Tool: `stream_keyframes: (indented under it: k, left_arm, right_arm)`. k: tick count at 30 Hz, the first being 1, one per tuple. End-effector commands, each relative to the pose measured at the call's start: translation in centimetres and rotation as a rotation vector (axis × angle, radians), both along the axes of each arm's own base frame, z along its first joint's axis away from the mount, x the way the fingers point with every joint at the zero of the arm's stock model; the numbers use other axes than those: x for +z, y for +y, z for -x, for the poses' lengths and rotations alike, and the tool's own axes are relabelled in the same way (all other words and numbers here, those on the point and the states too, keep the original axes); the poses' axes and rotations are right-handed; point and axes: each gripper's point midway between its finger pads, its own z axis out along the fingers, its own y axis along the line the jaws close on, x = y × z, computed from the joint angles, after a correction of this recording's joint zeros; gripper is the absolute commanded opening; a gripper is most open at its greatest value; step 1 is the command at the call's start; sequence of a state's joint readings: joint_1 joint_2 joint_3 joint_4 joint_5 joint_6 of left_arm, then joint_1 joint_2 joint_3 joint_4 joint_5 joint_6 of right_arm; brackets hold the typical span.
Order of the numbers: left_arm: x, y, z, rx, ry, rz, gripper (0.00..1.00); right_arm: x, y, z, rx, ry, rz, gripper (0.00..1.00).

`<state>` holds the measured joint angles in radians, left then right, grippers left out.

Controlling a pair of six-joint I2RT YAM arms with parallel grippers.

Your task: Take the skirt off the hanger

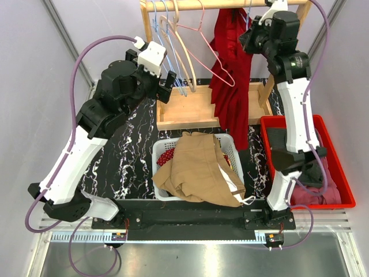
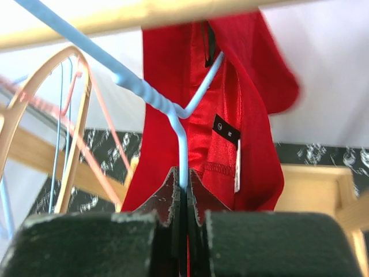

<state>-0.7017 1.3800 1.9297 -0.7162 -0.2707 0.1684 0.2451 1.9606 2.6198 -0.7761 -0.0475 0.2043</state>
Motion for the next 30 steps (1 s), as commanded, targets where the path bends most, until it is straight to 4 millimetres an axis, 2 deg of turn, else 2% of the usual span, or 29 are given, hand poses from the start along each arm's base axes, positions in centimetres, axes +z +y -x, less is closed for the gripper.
stream_keyframes:
  k: [1, 2, 3, 4, 5, 6, 7, 8, 9, 10, 11, 12, 14, 15, 17, 18, 21, 24, 26, 27, 29, 30]
  left_arm:
    - [2.3, 1.1, 0.9, 0.016, -0.068, 0.035, 0.98]
    - [2.3, 1.1, 0.9, 0.010, -0.068, 0.036, 0.98]
    - [2.3, 1.1, 1.1, 0.006, -0.067, 0.037, 0.98]
    - [2.3, 1.1, 1.2, 0.001, -0.068, 0.037, 0.98]
    - [2.4, 0.9, 1.3, -0.008, -0.068, 0.042, 0.98]
    - [2.5, 0.9, 1.4, -0.015, -0.069, 0.046, 0.98]
    - [2.5, 0.7, 1.6, -0.033, -0.068, 0.049, 0.98]
    - [2.6, 0.5, 1.7, -0.047, -0.070, 0.049, 0.98]
    - [2.6, 0.3, 1.8, -0.060, -0.067, 0.046, 0.98]
    - [2.7, -0.1, 2.1, -0.084, -0.067, 0.050, 0.98]
    - [2.6, -0.3, 2.2, -0.099, -0.064, 0.048, 0.98]
    - [2.5, -0.4, 2.3, -0.112, -0.061, 0.044, 0.98]
    - [2.4, -1.0, 2.6, -0.152, -0.065, 0.031, 0.98]
    - [2.4, -1.1, 2.7, -0.167, -0.067, 0.021, 0.97]
    - [2.6, -1.6, 3.0, -0.213, -0.087, -0.003, 0.97]
    - [2.5, -1.9, 3.1, -0.230, -0.087, -0.015, 0.98]
    - [3.0, -2.8, 4.3, -0.327, -0.097, -0.024, 0.99]
    - [3.3, -4.1, 6.4, -0.461, -0.073, 0.001, 0.99]
    - [3.5, -4.7, 7.9, -0.565, -0.043, 0.037, 0.99]
    - [4.1, -5.4, 9.5, -0.663, -0.042, 0.062, 0.99]
    - [4.4, -5.1, 10.7, -0.743, -0.028, 0.082, 0.99]
    - [4.6, -5.4, 12.1, -0.829, -0.023, 0.093, 0.99]
  right_arm:
    - [9.1, -2.3, 8.6, 0.011, -0.225, 0.018, 0.00]
    - [8.6, -2.6, 9.4, 0.010, -0.204, 0.031, 0.00]
    - [6.6, -2.6, 9.9, 0.016, -0.136, 0.049, 0.00]
    - [7.5, -3.0, 12.5, 0.034, -0.153, 0.046, 0.00]
    - [7.1, -3.0, 13.7, 0.051, -0.138, 0.045, 0.00]
    - [4.8, -2.7, 14.2, 0.071, -0.070, 0.050, 0.00]
    - [5.8, -2.8, 17.4, 0.109, -0.100, 0.036, 0.00]
    - [5.3, -2.6, 18.6, 0.134, -0.090, 0.031, 0.00]
    - [3.2, -2.3, 19.4, 0.161, -0.036, 0.038, 0.00]
    - [4.0, -2.5, 22.3, 0.188, -0.072, 0.030, 0.00]
    - [3.5, -2.6, 23.5, 0.203, -0.071, 0.042, 0.00]
    - [2.6, -2.7, 25.9, 0.231, -0.079, 0.051, 0.00]
    - [2.0, -1.7, 28.8, 0.340, -0.111, 0.081, 0.00]
    - [1.6, -1.4, 31.0, 0.398, -0.126, 0.081, 0.00]
    - [1.4, -0.8, 33.4, 0.473, -0.151, 0.088, 0.00]
    - [1.3, -0.2, 35.5, 0.551, -0.172, 0.079, 0.00]
    - [1.1, 0.6, 38.4, 0.662, -0.189, 0.067, 0.00]
    - [1.2, 1.3, 39.9, 0.744, -0.185, 0.045, 0.00]
    - [1.6, 1.8, 40.2, 0.780, -0.185, 0.029, 0.00]
    - [1.5, 2.2, 40.2, 0.811, -0.168, 0.022, 0.00]
    - [2.0, 2.7, 40.3, 0.847, -0.171, 0.009, 0.00]
    - [2.1, 3.2, 40.2, 0.887, -0.160, -0.001, 0.00]
